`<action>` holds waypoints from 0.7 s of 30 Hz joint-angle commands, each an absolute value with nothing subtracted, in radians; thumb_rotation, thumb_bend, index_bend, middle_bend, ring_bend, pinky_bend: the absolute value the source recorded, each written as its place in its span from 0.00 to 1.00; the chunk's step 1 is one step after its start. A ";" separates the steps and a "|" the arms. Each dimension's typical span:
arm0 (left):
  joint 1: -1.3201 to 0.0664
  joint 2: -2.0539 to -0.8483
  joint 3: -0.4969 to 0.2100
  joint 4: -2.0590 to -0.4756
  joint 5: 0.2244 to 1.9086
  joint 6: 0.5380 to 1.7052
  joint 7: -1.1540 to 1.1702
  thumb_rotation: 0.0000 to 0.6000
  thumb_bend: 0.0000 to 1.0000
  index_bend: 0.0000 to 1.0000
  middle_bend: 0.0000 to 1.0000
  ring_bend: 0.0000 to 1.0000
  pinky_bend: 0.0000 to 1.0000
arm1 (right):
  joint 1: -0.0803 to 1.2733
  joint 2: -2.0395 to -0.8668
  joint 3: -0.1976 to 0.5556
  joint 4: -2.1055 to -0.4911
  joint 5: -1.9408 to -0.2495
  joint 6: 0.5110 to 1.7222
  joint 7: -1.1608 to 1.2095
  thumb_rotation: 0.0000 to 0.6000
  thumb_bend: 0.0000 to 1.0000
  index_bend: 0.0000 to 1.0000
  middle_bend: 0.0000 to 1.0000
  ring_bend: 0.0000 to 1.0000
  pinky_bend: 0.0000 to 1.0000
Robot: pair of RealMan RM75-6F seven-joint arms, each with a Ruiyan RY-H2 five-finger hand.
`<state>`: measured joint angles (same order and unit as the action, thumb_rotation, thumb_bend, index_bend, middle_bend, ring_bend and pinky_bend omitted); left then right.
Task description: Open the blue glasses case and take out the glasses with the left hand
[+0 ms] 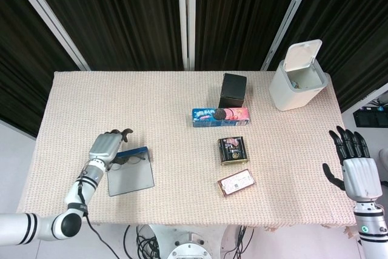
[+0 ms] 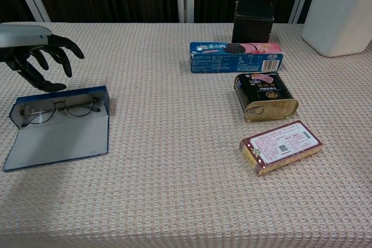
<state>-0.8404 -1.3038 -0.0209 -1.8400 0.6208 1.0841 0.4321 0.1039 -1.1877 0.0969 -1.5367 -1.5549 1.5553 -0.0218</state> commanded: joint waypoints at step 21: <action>-0.777 -1.422 -0.050 -1.733 0.671 1.108 0.499 1.00 0.32 0.14 0.39 0.17 0.26 | 0.104 -1.192 0.096 -1.524 -1.545 1.547 -0.011 1.00 0.30 0.00 0.00 0.00 0.00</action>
<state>-0.7779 -1.4210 -0.0486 -1.7334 0.6712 1.1089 0.4985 0.1041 -1.1919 0.0961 -1.5245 -1.5452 1.5472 -0.0114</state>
